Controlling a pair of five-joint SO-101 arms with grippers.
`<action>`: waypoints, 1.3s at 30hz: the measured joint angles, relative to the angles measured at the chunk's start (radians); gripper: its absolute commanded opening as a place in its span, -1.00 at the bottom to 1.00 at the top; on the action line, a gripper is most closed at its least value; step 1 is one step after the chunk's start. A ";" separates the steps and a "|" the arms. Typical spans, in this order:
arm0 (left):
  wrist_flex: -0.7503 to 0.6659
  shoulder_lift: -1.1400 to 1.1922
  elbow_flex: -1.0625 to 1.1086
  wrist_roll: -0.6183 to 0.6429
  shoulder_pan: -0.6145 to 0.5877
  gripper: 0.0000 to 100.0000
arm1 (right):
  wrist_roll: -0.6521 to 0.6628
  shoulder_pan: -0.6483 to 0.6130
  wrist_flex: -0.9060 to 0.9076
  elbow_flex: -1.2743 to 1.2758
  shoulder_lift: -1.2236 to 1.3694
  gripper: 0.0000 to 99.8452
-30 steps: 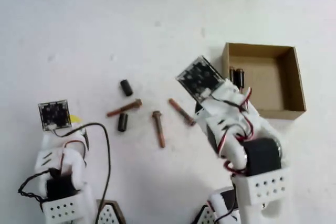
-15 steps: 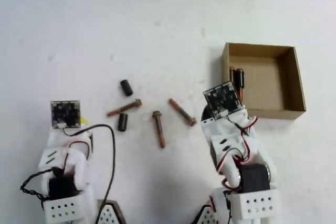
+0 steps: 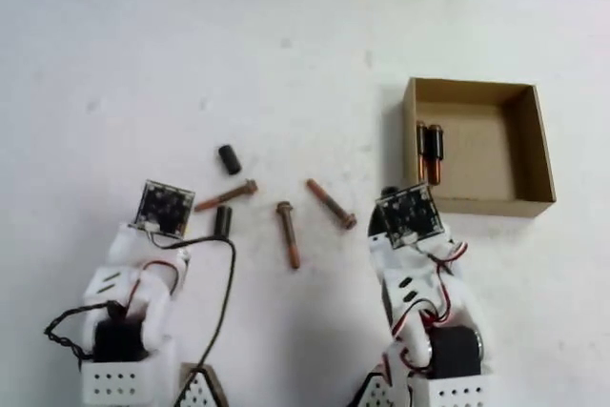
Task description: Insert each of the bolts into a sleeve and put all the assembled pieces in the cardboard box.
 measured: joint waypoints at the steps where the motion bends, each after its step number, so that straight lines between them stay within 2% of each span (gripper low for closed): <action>1: 0.034 0.000 -0.032 0.000 0.008 -0.96 | 0.000 0.009 0.000 0.002 0.000 -0.97; 5: 0.153 0.000 -0.169 0.000 0.074 -0.96 | 0.000 0.037 0.000 0.031 -0.002 -0.97; 11: 0.176 0.034 -0.281 -0.064 0.129 -0.96 | 0.000 0.040 0.000 0.061 -0.002 -0.97; 20: 0.081 0.497 -0.473 -0.112 0.181 -0.95 | 0.000 0.040 0.000 0.071 -0.005 -0.97; 26: 0.078 0.858 -0.649 0.089 0.258 -0.95 | 0.000 0.040 0.000 0.074 -0.008 -0.97; 34: 0.078 1.286 -0.847 0.315 0.420 -0.95 | 0.000 0.040 0.000 0.074 -0.008 -0.97; 36: 0.078 1.386 -0.904 0.397 0.442 -0.87 | 0.000 0.040 0.000 0.074 -0.008 -0.97; 39: 0.078 1.534 -0.988 0.516 0.463 -0.63 | 0.000 0.040 0.000 0.074 -0.008 -0.97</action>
